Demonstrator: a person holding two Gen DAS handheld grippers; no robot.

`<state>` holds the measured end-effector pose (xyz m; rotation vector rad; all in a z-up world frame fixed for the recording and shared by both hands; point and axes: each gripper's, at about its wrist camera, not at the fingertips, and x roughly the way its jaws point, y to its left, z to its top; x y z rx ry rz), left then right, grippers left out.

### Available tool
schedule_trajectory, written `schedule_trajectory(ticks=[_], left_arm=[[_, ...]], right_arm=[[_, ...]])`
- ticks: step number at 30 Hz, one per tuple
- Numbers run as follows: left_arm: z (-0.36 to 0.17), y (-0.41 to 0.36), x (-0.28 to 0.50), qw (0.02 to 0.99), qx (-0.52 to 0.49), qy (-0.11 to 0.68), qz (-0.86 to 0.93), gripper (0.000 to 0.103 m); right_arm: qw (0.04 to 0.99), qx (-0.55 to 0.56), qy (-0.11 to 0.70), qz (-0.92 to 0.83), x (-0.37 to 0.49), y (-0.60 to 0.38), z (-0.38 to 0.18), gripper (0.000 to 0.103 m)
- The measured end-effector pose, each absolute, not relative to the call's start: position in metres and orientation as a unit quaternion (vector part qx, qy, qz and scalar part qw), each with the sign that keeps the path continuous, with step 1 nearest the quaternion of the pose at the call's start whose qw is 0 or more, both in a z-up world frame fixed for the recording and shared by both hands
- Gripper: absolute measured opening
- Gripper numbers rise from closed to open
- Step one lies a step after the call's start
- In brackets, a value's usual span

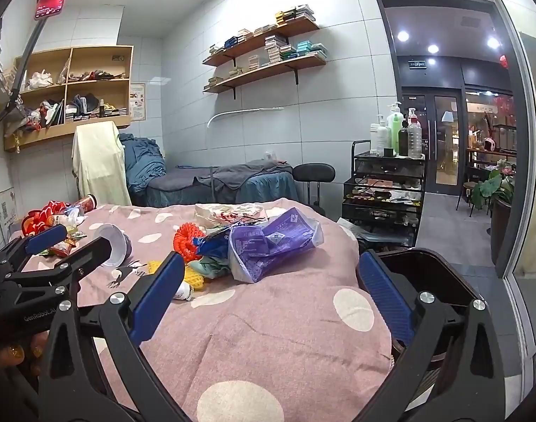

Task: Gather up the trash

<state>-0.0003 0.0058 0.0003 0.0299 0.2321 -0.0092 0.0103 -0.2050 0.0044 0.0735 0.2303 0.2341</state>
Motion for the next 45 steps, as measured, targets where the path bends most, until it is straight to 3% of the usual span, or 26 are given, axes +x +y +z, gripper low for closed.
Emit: schedule_trajectory(ticks=[45], left_arm=[[0.0005, 0.0057, 0.0002, 0.993, 0.018, 0.116, -0.004, 0.098]], right_arm=[[0.985, 0.035, 0.120, 0.122, 0.0096, -0.1995, -0.0001, 0.098]])
